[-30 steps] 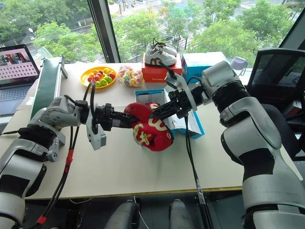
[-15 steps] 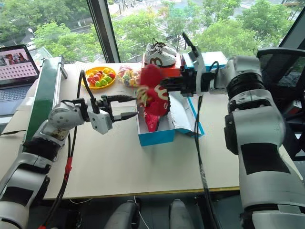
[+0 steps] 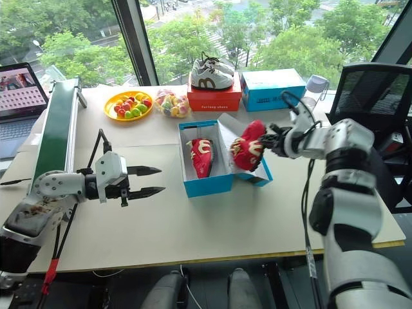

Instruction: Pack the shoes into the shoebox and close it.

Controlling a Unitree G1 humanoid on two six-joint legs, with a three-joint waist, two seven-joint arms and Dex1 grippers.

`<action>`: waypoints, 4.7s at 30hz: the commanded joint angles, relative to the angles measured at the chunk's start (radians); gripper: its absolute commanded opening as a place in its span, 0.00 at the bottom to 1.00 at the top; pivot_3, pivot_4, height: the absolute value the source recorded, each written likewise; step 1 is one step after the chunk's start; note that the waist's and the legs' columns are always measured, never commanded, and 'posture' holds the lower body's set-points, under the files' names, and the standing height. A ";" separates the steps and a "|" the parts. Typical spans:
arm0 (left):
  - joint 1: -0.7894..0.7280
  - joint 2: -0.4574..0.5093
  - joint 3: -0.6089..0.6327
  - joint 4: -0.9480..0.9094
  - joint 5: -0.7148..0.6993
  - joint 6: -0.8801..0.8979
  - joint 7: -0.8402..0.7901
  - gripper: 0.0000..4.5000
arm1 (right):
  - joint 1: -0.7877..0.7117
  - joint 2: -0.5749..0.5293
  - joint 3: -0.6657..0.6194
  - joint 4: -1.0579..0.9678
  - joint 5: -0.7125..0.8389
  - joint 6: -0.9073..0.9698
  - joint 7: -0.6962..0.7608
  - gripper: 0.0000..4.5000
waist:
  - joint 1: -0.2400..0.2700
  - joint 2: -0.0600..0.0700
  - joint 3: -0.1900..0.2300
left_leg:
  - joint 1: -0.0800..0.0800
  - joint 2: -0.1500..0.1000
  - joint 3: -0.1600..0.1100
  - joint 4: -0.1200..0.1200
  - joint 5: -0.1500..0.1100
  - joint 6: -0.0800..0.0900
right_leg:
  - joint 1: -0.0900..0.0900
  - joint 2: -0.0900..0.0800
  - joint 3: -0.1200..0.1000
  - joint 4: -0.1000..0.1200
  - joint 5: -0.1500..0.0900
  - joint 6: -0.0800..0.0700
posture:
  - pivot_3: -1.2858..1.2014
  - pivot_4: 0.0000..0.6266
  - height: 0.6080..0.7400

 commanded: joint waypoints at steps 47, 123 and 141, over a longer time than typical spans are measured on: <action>0.072 -0.127 0.077 -0.173 0.122 0.152 0.050 0.54 | -0.237 0.325 0.281 0.393 -0.288 -0.368 0.074 0.05 | 0.014 0.001 0.000 | 0.009 0.025 0.006 -0.004 0.000 0.000 | 0.004 0.024 0.000 -0.012 0.007 -0.014 | 0.52 0.24 0.93; 0.135 -0.196 0.203 -0.088 0.165 0.137 0.138 0.54 | -0.191 0.491 0.473 0.592 -0.576 -0.542 0.295 0.05 | 0.013 -0.003 -0.016 | 0.033 0.038 0.007 -0.019 -0.007 -0.011 | 0.021 0.031 -0.002 -0.016 -0.007 -0.032 | 0.52 0.24 0.93; 0.303 -0.187 0.255 -0.332 0.117 0.273 0.205 0.54 | -0.070 0.548 0.532 0.648 -0.717 -0.642 0.370 0.05 | 0.013 -0.003 -0.056 | 0.059 0.045 0.009 -0.020 -0.031 -0.018 | 0.039 0.036 -0.002 -0.014 -0.033 -0.040 | 0.52 0.24 0.93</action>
